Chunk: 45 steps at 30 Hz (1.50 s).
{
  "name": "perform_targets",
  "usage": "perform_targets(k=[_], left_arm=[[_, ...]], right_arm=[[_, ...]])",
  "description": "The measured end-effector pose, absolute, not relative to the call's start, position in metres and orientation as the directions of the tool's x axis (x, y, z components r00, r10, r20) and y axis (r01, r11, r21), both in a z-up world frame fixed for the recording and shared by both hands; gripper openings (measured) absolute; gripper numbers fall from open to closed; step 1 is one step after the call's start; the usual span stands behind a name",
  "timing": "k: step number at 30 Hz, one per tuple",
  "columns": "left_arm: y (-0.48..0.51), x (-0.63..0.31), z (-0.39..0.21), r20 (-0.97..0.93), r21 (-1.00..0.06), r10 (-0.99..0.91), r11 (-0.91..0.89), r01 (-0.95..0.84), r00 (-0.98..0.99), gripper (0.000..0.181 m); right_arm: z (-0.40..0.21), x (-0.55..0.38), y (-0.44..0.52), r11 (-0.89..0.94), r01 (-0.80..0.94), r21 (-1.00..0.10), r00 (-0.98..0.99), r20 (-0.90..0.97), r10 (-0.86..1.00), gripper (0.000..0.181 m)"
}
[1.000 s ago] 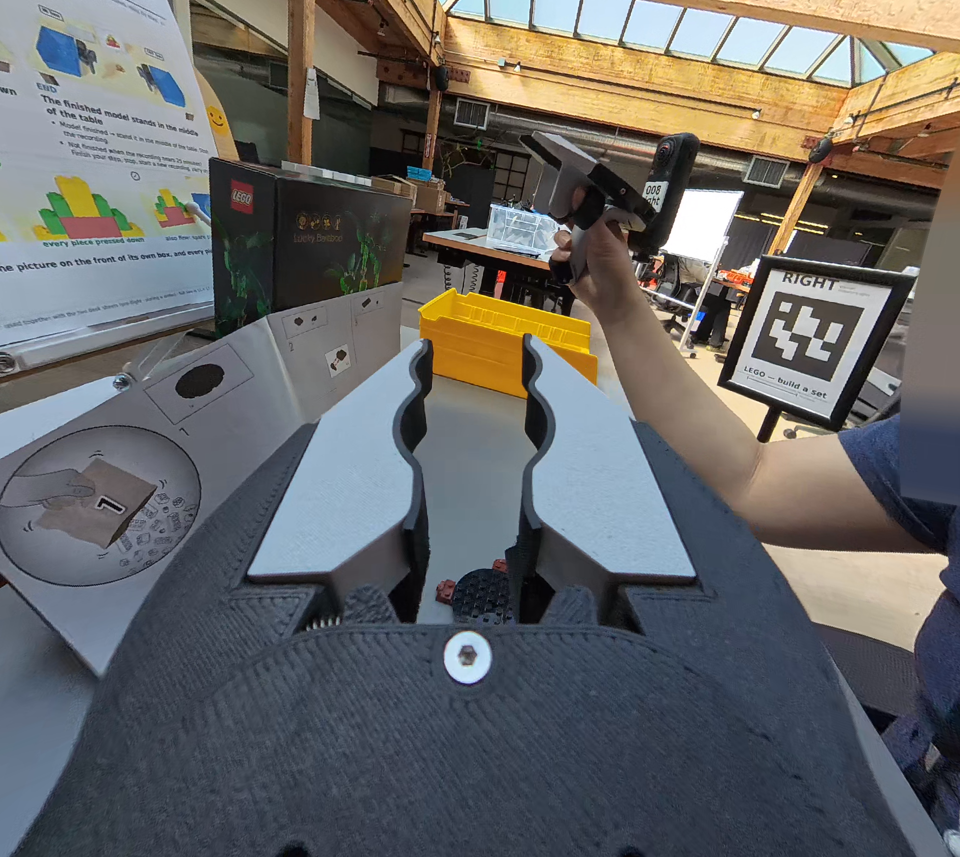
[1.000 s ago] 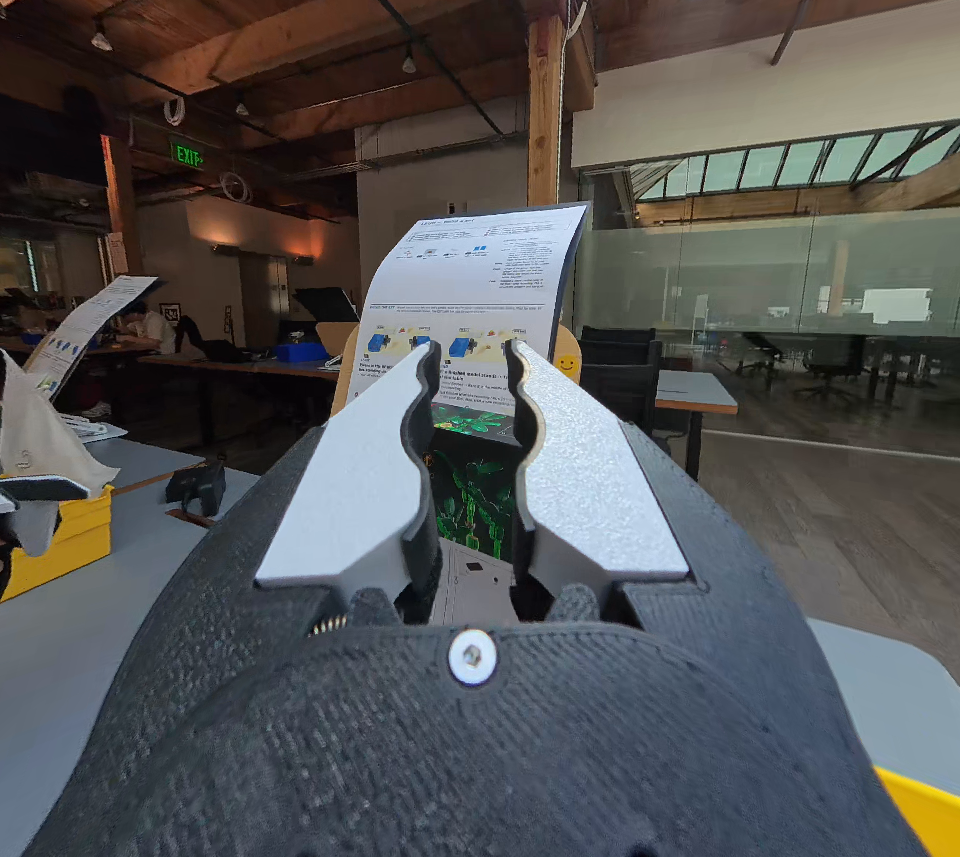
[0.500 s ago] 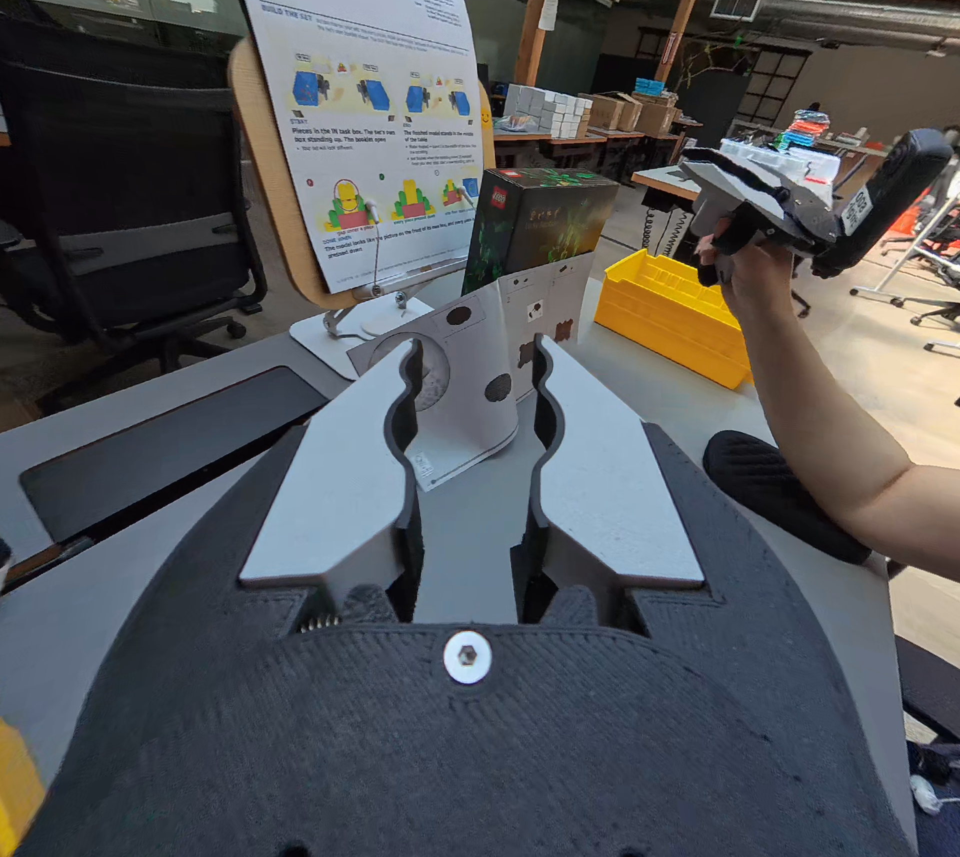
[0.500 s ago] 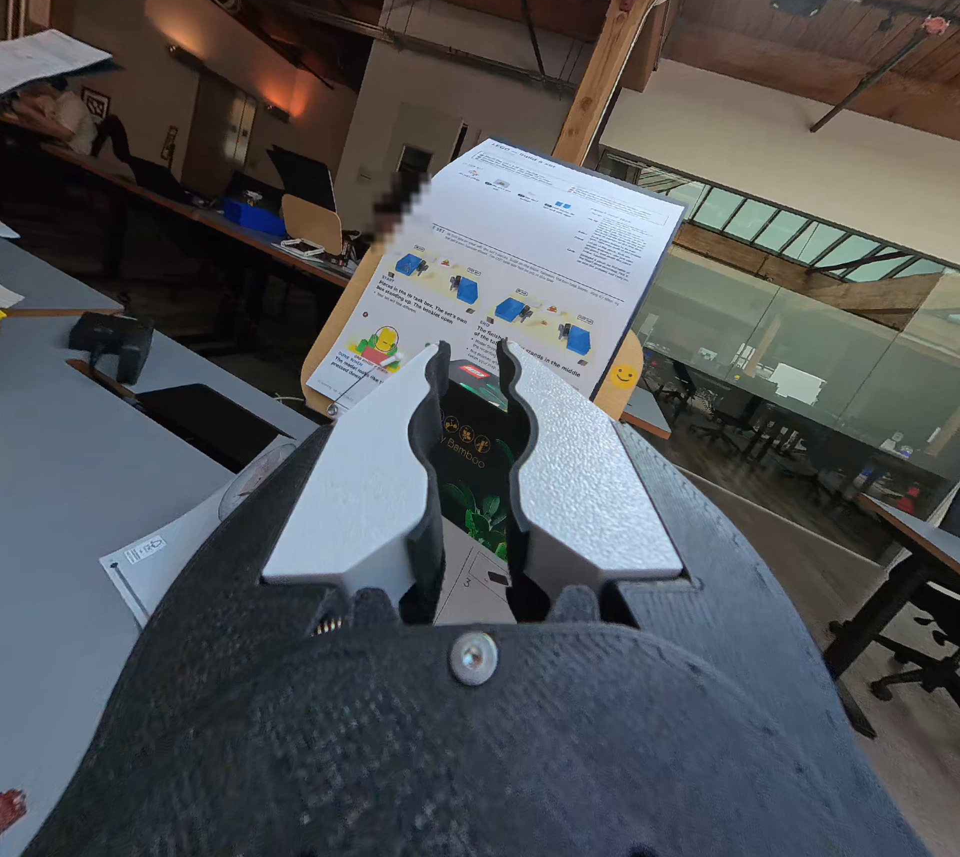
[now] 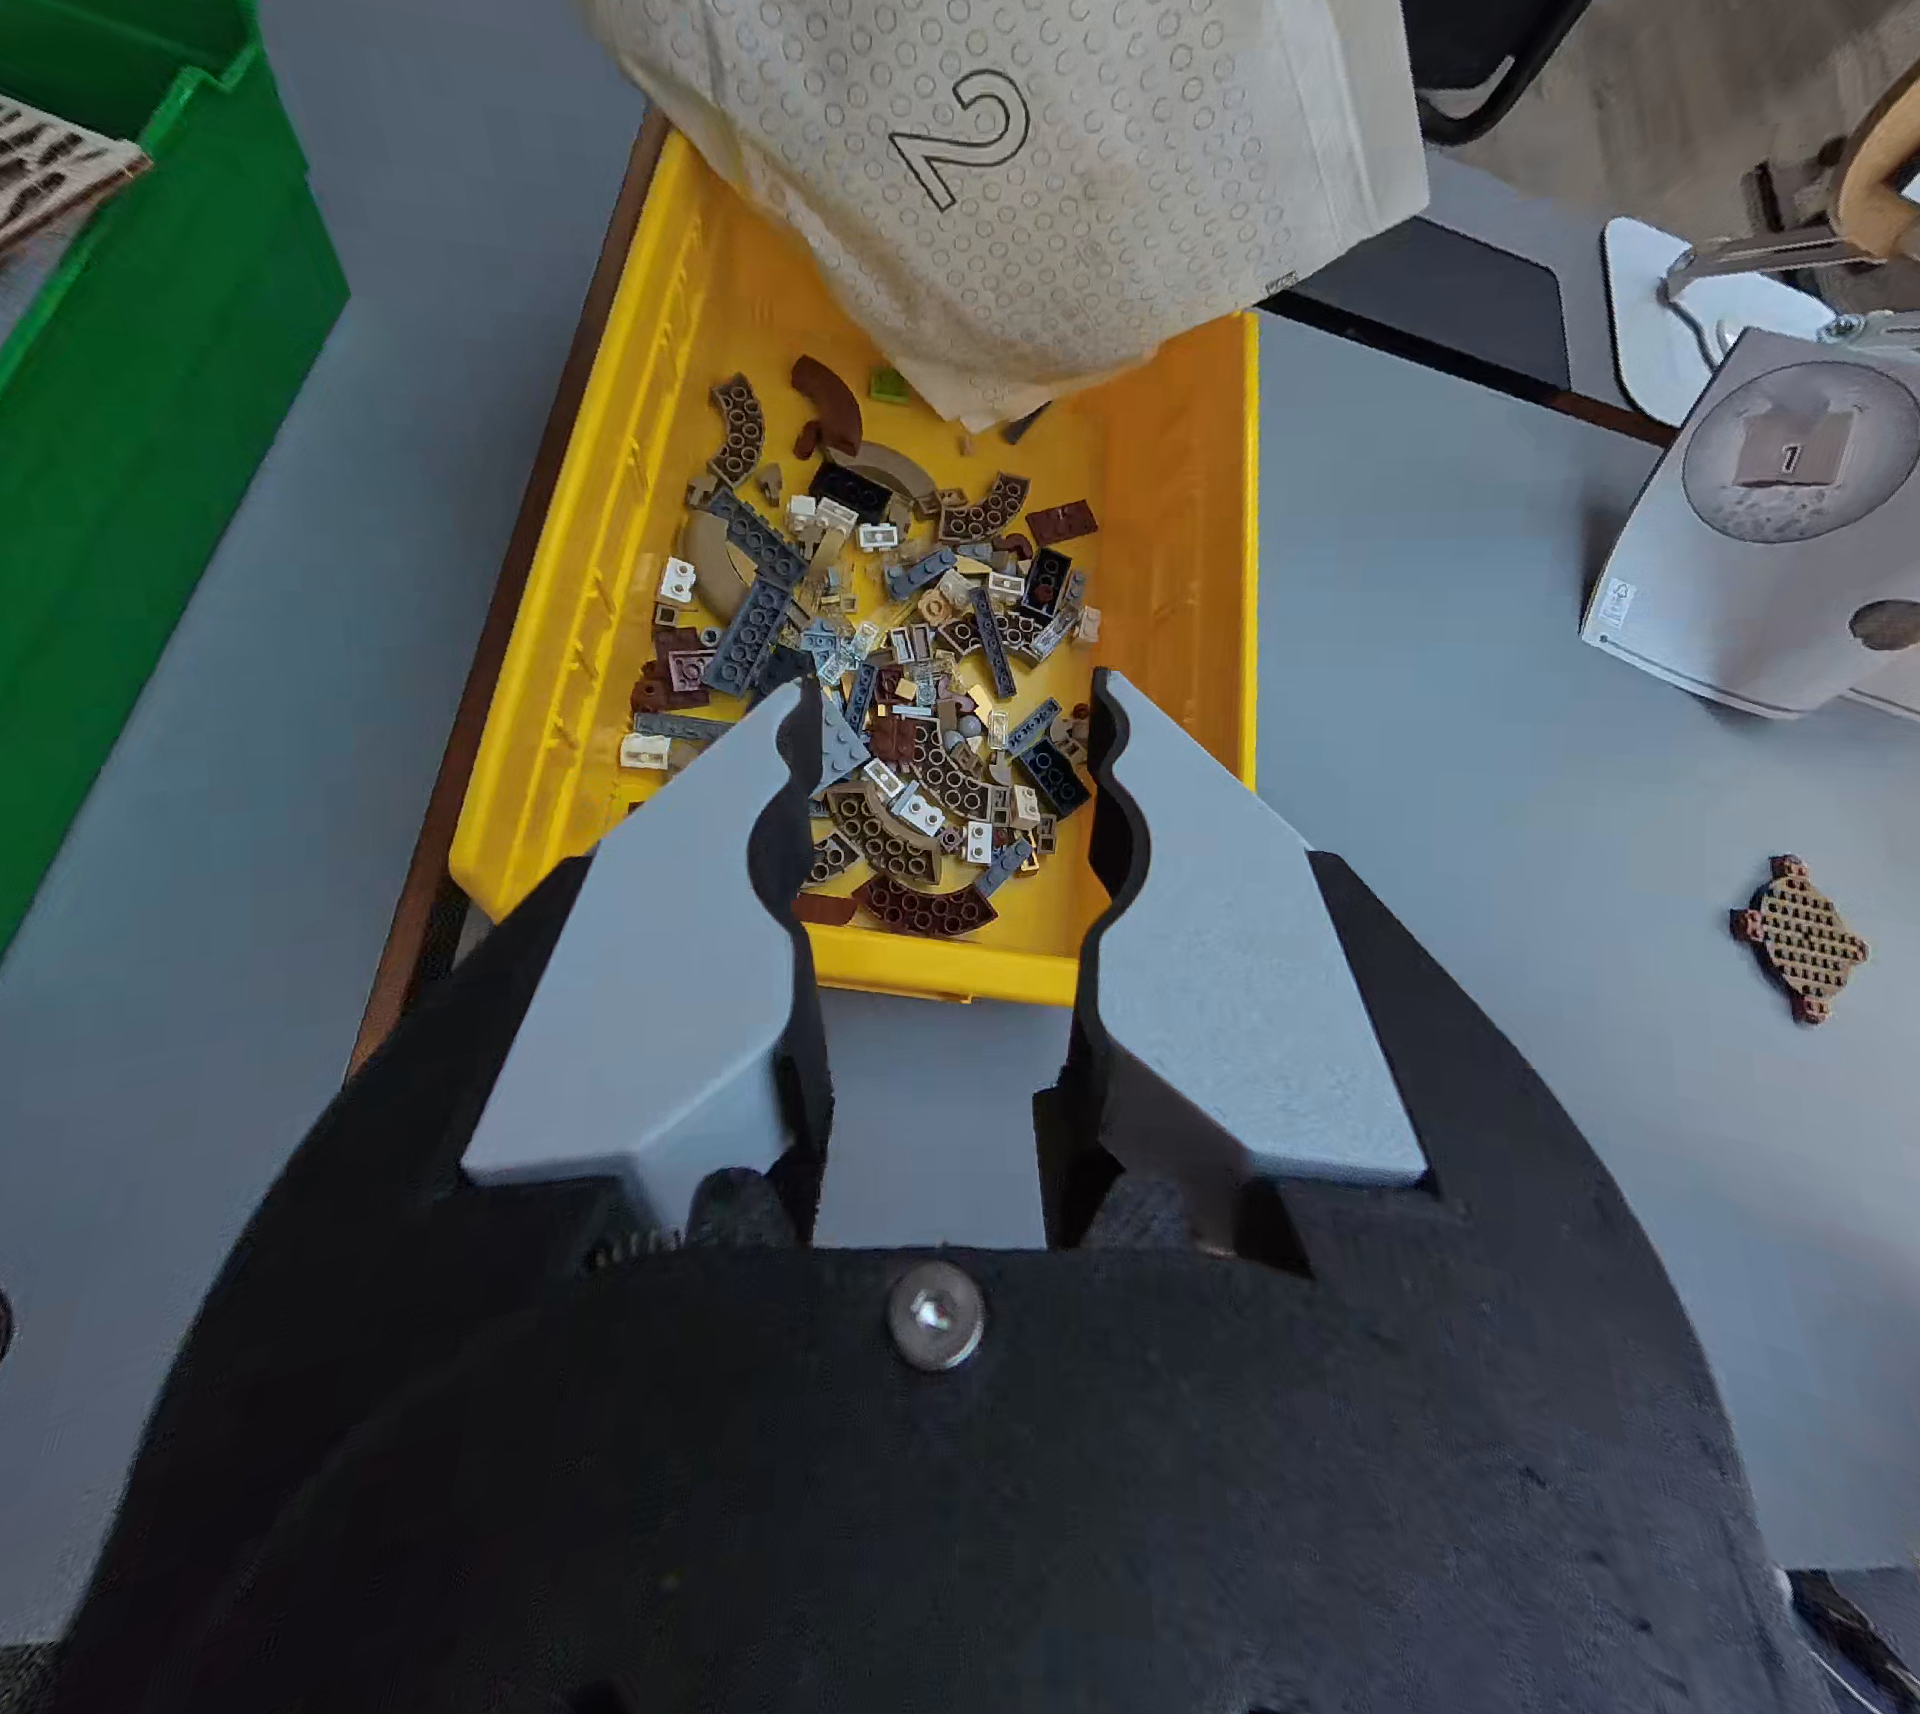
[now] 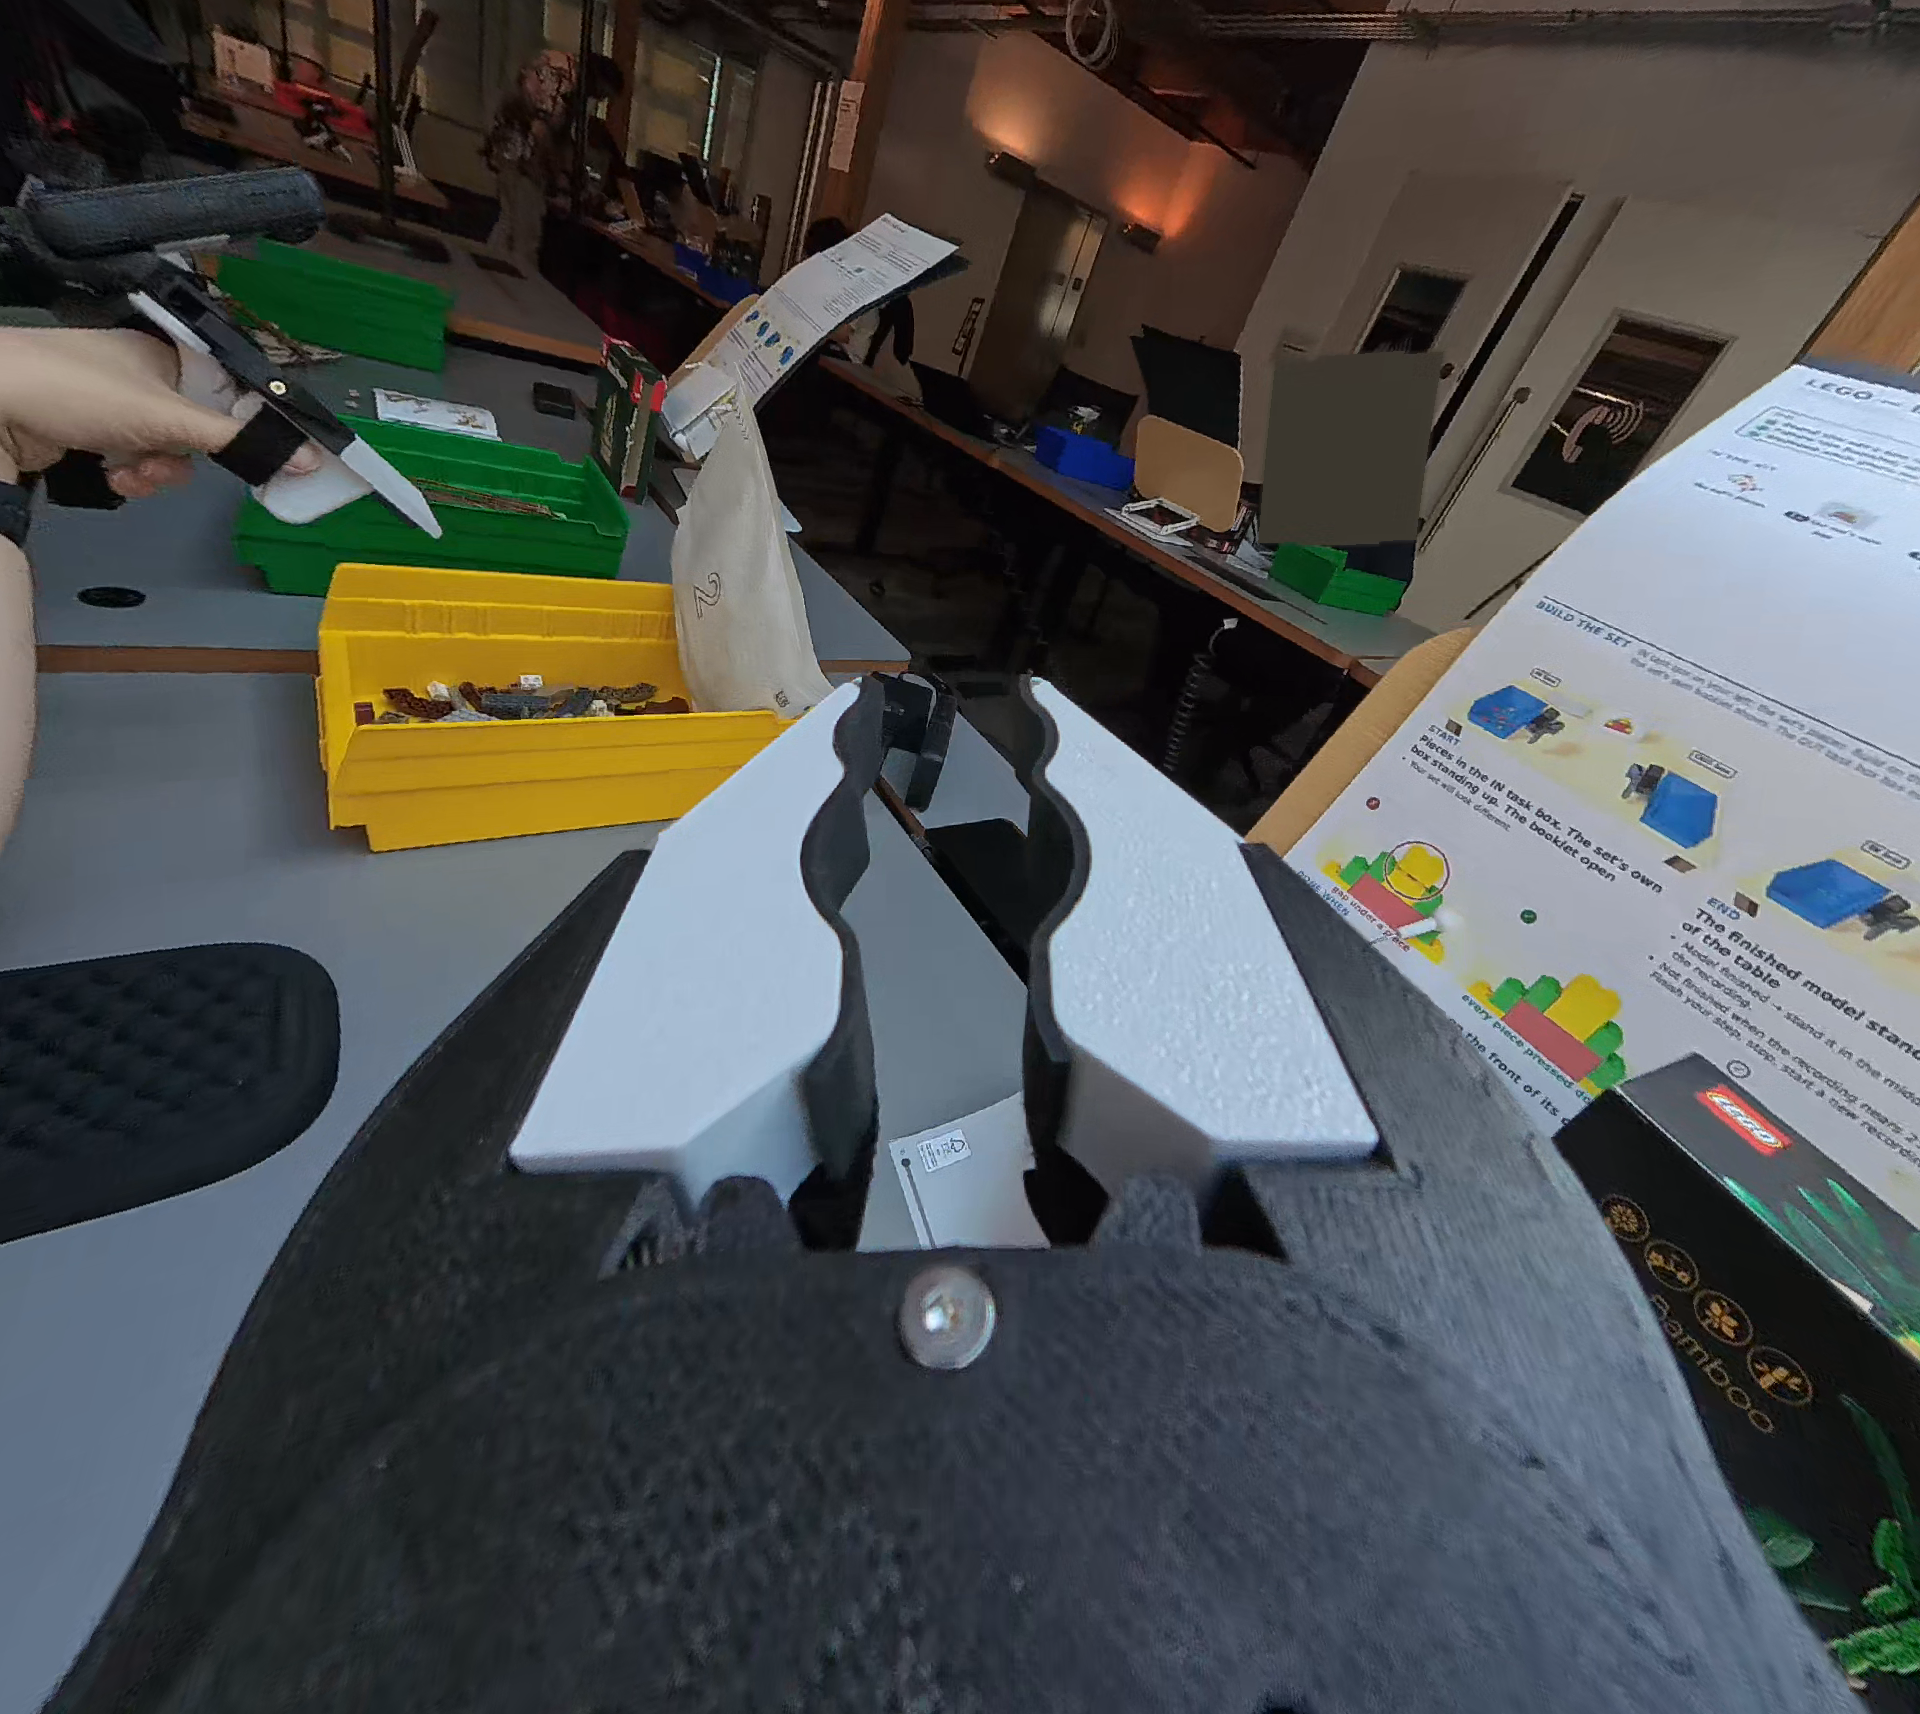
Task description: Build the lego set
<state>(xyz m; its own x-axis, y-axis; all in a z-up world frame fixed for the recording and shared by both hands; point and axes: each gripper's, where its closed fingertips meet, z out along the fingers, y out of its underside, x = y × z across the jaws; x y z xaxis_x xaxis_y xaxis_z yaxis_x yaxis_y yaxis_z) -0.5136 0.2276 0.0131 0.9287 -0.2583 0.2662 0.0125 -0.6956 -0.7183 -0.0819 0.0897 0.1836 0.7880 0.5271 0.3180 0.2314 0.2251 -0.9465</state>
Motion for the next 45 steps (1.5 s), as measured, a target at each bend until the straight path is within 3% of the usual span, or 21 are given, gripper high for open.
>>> perform_targets(k=[1, 10, 15, 18, 22, 26, 29, 37, 45], left_arm=[[0.231, -0.511, 0.007, 0.26, -0.703, -0.272, -0.711, -0.012, 0.926, 0.049], [0.253, -0.49, 0.003, 0.113, -0.699, -0.382, -0.686, -0.199, 0.917, 0.029], [0.27, -0.474, 0.008, -0.11, -0.664, -0.666, -0.503, -0.553, 0.738, 0.025], [0.278, -0.474, -0.016, -0.193, -0.546, -0.814, -0.375, -0.749, 0.548, 0.025], [0.271, -0.5, -0.067, -0.187, -0.253, -0.912, -0.314, -0.915, 0.365, 0.021], [0.282, -0.506, -0.084, -0.19, -0.197, -0.918, -0.312, -0.929, 0.349, 0.012], [0.279, -0.504, -0.101, -0.087, -0.174, -0.922, -0.359, -0.917, 0.377, 0.023], [0.278, -0.494, -0.111, -0.057, -0.214, -0.965, -0.237, -0.948, 0.254, 0.027], [0.272, -0.532, -0.122, -0.127, -0.009, -0.98, -0.15, -0.989, 0.15, 0.025]], right_arm=[[0.185, -0.086, 0.092, 0.226, 0.245, -0.943, 0.783, 0.33, 0.528, 0.024], [0.139, -0.079, 0.113, 0.089, 0.203, -0.975, 0.771, 0.215, 0.6, 0.024], [0.14, -0.062, 0.112, 0.11, 0.255, -0.961, 0.768, 0.27, 0.581, 0.024], [0.145, -0.057, 0.109, 0.13, 0.255, -0.958, 0.765, 0.282, 0.579, 0.024], [0.145, -0.055, 0.109, 0.13, 0.263, -0.956, 0.77, 0.289, 0.569, 0.024], [0.139, -0.059, 0.111, 0.125, 0.302, -0.945, 0.762, 0.317, 0.565, 0.024], [0.135, -0.062, 0.114, 0.122, 0.323, -0.938, 0.753, 0.333, 0.567, 0.024], [0.127, -0.065, 0.118, 0.106, 0.351, -0.93, 0.741, 0.345, 0.575, 0.024], [0.129, -0.06, 0.117, 0.109, 0.333, -0.936, 0.748, 0.333, 0.575, 0.024]])
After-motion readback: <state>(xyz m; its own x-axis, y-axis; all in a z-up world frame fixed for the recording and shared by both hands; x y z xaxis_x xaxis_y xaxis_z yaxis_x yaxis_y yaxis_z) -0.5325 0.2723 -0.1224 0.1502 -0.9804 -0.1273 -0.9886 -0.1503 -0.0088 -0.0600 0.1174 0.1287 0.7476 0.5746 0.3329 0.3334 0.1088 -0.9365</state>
